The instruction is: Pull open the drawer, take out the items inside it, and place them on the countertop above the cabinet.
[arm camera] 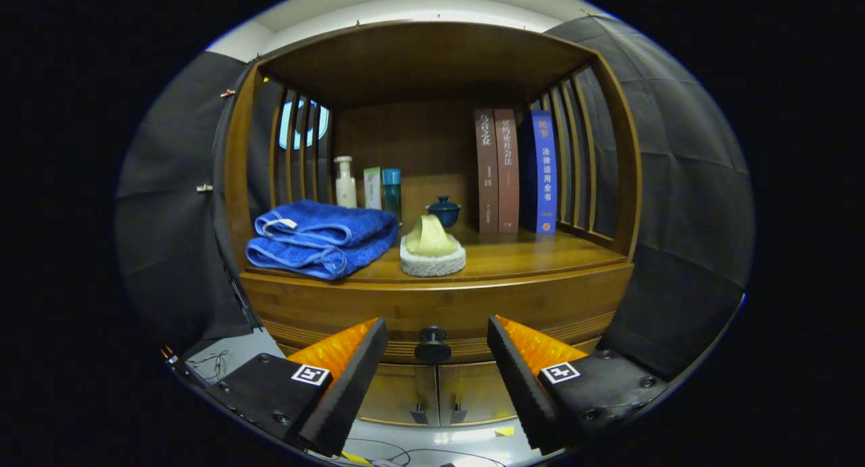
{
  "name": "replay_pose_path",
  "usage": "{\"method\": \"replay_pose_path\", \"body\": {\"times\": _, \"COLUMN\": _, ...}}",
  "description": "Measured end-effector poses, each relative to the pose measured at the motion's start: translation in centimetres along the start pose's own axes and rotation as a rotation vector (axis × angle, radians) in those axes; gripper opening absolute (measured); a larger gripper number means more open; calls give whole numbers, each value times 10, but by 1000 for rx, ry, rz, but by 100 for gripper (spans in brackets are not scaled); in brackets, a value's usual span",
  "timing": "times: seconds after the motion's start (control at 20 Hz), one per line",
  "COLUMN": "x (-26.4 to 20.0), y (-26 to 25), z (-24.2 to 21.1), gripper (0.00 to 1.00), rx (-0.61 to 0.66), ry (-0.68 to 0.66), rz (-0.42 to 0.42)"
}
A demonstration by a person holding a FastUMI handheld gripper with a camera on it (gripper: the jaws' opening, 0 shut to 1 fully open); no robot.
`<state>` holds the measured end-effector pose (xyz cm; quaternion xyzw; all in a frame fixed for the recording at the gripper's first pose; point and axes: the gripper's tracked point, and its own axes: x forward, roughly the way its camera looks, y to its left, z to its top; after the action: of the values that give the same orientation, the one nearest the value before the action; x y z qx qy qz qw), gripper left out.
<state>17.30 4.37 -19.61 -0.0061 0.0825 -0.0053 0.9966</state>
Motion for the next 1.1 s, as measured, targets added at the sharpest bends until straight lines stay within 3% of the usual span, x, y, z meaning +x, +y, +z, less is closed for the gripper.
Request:
{"method": "replay_pose_path", "body": {"times": 0.7, "x": -112, "y": -50, "z": 111, "gripper": 99, "rx": 34, "ry": -94, "rz": -47}}
{"method": "replay_pose_path", "body": {"times": 1.1, "x": -134, "y": -50, "z": 142, "gripper": 99, "rx": 51, "ry": -89, "rz": -17}}
